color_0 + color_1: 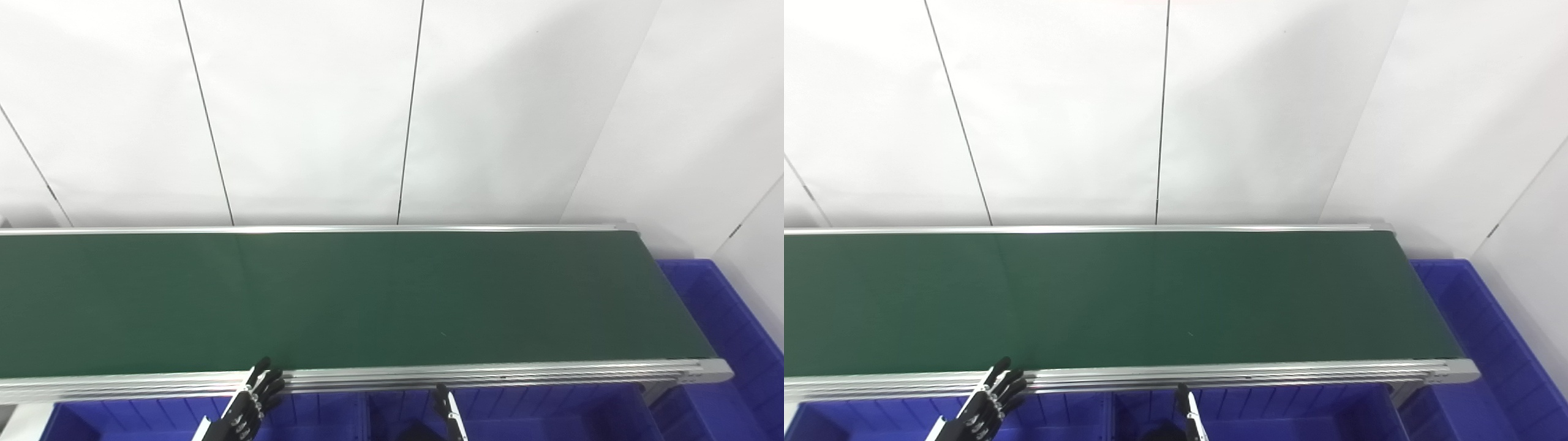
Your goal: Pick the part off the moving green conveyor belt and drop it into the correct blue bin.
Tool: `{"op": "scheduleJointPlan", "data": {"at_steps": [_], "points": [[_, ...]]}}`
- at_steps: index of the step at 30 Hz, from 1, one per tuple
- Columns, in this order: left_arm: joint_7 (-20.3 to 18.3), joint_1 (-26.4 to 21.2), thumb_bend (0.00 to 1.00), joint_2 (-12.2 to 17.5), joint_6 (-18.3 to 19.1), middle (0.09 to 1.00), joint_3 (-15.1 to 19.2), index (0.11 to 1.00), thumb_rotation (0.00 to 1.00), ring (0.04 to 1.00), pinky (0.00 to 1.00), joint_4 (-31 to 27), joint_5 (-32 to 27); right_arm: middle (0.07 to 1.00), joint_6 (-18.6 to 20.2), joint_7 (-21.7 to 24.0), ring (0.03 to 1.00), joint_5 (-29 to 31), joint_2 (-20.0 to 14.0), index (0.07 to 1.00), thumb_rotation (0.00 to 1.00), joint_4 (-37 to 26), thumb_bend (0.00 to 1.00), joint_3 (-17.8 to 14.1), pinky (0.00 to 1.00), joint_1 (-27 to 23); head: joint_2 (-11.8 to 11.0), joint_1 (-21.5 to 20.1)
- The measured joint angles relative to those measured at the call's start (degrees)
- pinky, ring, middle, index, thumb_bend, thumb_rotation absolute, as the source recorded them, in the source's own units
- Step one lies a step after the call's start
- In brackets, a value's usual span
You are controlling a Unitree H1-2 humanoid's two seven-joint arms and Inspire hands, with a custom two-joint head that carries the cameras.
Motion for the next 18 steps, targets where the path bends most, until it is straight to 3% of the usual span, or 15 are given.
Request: {"op": "scheduleJointPlan", "data": {"at_steps": [4, 7, 9, 10, 11, 12, 14, 15, 18], "points": [[0.8, 0.2, 0.99, 0.5, 0.0, 0.960, -1.1, 0.957, 0.69, 0.936, 0.90, -0.5, 0.7, 0.958, 0.0, 0.0, 0.938, 0.9, -0.7, 1.000, 0.71, -1.1, 0.76, 0.2, 0.98, 0.1, 2.2, 2.2], [2.6, 0.6, 1.00, 1.1, 0.0, 0.967, -2.6, 0.956, 0.69, 0.942, 0.91, -1.6, 2.0, 0.962, 0.0, 0.2, 0.948, 1.5, -0.8, 1.000, 0.72, -2.2, 0.76, 0.1, 0.98, 0.2, 5.2, 4.0], [3.9, 0.7, 1.00, 1.6, 0.0, 0.973, -3.7, 0.955, 0.71, 0.955, 0.93, -2.2, 2.9, 0.965, 0.0, 1.0, 0.959, 2.1, -0.9, 1.000, 0.73, -2.7, 0.75, -0.1, 0.99, 0.3, 5.5, 4.2], [4.5, 0.8, 1.00, 2.0, 0.0, 0.976, -4.3, 0.955, 0.73, 0.961, 0.94, -2.4, 3.1, 0.967, 0.0, 1.6, 0.964, 2.6, -1.0, 1.000, 0.74, -3.2, 0.75, -0.3, 1.00, 0.5, 7.5, 5.3], [5.1, 0.9, 1.00, 2.4, 0.0, 0.977, -5.1, 0.955, 0.74, 0.963, 0.94, -2.9, 3.5, 0.967, 0.0, 2.2, 0.965, 2.8, -1.0, 1.000, 0.74, -4.0, 0.75, -0.7, 1.00, 0.8, 8.0, 5.4], [5.7, 1.2, 0.98, 2.7, 0.0, 0.984, -5.8, 0.961, 0.76, 0.973, 0.95, -3.8, 4.2, 0.965, 0.0, 2.5, 0.966, 2.9, -1.0, 1.000, 0.75, -4.6, 0.76, -1.0, 1.00, 1.2, 10.8, 6.8], [6.9, 1.7, 0.93, 3.0, -0.1, 0.994, -6.9, 0.971, 0.79, 0.988, 0.97, -5.3, 4.3, 0.961, 0.0, 4.2, 0.961, 3.4, -1.0, 1.000, 0.75, -6.1, 0.76, -2.0, 0.99, 2.0, 12.0, 7.4], [7.6, 2.0, 0.91, 3.1, -0.1, 0.995, -7.3, 0.973, 0.82, 0.989, 0.98, -5.9, 4.4, 0.959, 0.0, 4.7, 0.952, 3.5, -1.0, 1.000, 0.75, -6.5, 0.77, -2.6, 0.98, 2.2, 15.3, 9.2], [9.6, 2.7, 0.90, 3.0, -0.1, 0.998, -8.7, 0.981, 0.92, 0.997, 0.99, -6.4, 4.7, 0.965, 0.0, 6.9, 0.942, 3.6, -1.1, 1.000, 0.75, -8.9, 0.77, -5.2, 0.96, 3.3, 17.1, 10.5]]}}
